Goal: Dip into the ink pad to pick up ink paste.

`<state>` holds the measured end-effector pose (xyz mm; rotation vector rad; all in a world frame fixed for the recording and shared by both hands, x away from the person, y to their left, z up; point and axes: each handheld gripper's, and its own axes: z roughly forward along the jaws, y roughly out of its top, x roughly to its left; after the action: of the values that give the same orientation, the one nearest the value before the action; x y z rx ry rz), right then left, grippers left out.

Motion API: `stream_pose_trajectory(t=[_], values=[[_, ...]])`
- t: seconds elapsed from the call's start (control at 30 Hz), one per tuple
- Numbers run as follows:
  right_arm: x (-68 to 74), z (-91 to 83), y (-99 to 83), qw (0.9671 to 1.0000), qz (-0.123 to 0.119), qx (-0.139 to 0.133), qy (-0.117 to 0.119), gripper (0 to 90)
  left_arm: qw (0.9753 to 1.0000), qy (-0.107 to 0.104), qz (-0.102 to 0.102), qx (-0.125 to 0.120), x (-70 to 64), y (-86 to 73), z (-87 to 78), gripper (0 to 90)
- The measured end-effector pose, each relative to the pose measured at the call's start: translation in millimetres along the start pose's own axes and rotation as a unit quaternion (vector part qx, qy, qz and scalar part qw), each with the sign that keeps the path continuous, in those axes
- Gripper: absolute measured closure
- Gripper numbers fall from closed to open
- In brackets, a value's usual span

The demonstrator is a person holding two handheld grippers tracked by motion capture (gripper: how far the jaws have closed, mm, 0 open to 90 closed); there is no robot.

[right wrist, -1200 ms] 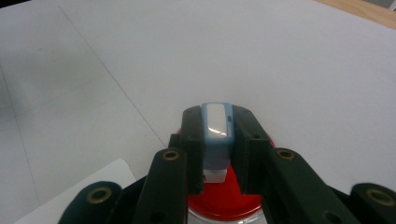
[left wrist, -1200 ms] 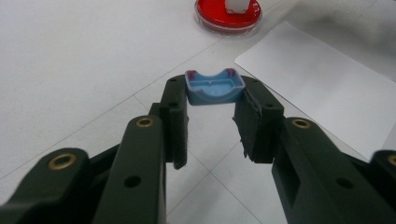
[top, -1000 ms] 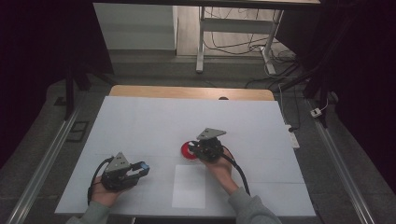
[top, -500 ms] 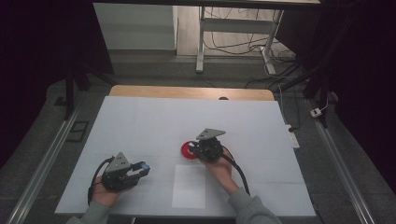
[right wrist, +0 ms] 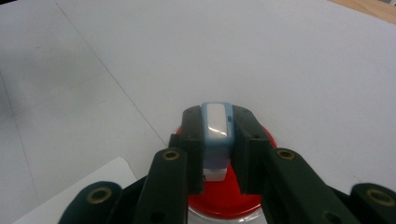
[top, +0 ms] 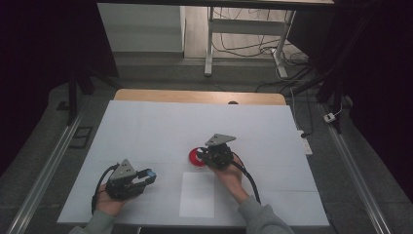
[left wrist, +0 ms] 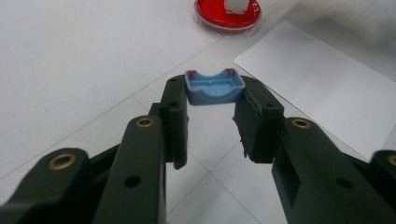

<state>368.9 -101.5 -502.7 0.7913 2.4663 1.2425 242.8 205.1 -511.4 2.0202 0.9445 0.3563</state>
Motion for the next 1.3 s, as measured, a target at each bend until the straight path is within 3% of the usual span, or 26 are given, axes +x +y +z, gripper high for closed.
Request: stream_pose_trajectory(t=[1.3], values=[[-2.8, -22.4, 6.4, 0.9987, 0.015, -0.047, 0.008, 75.3, 1.0000, 0.001, -0.001, 0.001, 1.0, -0.3, 0.1, 65.4]])
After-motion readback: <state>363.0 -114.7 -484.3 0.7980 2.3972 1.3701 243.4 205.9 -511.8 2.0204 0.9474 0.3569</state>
